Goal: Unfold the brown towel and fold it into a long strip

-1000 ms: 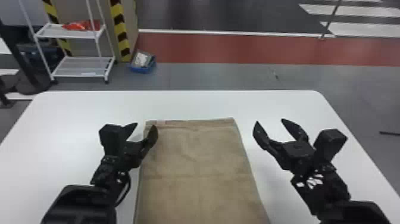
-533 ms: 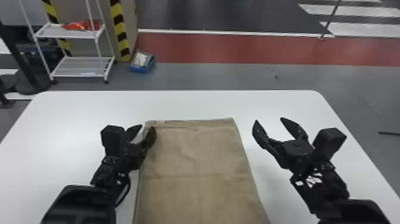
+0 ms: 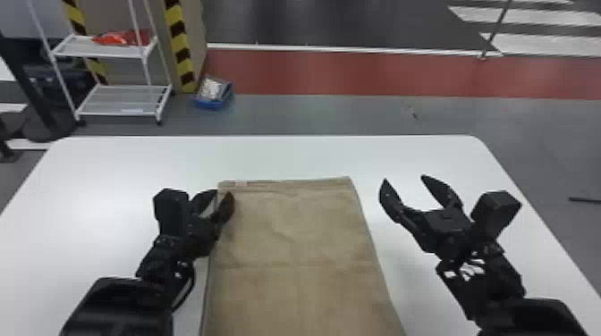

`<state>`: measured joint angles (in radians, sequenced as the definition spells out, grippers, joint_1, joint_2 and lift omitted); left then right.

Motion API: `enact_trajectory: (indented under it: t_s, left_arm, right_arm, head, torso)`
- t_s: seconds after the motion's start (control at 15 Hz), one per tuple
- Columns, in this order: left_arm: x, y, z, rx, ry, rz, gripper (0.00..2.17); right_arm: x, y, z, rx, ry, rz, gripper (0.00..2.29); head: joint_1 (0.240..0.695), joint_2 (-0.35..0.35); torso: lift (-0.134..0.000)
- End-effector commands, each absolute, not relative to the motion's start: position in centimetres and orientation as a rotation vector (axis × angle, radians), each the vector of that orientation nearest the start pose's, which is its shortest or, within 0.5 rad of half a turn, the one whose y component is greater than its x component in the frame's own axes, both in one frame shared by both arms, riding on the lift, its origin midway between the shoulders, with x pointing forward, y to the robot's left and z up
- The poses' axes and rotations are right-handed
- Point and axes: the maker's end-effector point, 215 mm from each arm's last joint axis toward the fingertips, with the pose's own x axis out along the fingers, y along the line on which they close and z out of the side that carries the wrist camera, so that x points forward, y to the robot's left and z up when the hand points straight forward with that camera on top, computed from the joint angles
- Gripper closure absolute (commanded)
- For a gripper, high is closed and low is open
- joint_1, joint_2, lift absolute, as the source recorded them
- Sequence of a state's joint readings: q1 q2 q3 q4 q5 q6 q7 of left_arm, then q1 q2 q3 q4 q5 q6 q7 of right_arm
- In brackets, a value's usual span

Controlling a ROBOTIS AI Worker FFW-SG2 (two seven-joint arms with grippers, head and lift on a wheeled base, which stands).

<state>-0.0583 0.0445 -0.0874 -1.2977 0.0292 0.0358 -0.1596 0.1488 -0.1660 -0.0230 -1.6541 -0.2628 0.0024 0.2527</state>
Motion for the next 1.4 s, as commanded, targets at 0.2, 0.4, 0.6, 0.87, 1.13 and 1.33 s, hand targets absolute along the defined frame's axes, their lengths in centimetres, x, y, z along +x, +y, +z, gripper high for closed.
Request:
enact_trajectory:
  t_s: [0.2,0.4,0.6,0.87,1.13,1.33]
  left_arm:
    - [58.0,17.3,-46.5,0.010,0.243,-0.207,1.45]
    - [57.5,18.3,-45.5,0.008,0.222,-0.188,1.45]
    - [55.7,17.7,-41.9,0.004,0.191,-0.193,1.45]
    - [51.9,9.5,-37.2,0.024,0.204,-0.336,1.45]
    - [46.6,-2.6,-41.2,0.126,0.334,-0.564,1.45]
    - [44.4,-7.3,-44.1,0.158,0.387,-0.653,0.94]
  right_arm:
    - [54.4,-23.8,-36.8,0.104,0.051,0.239,0.14]
    - [54.4,-24.0,-36.4,0.100,0.047,0.241,0.14]
    - [54.8,-25.2,-35.9,0.097,0.046,0.220,0.14]
    - [54.9,-30.7,-35.3,0.136,0.021,0.043,0.14]
    - [54.4,-32.9,-34.7,0.169,-0.009,-0.009,0.14]
    - [54.4,-32.5,-34.7,0.176,-0.017,-0.006,0.14]
  head:
    - [0.695,-0.067]
    - [0.695,-0.062]
    - [0.695,-0.056]
    - [0.695,-0.109]
    - [0.695,-0.278]
    - [0.695,-0.350]
  torso:
    - [-0.122]
    - [-0.122]
    - [-0.122]
    - [-0.122]
    - [-0.122]
    - [-0.122]
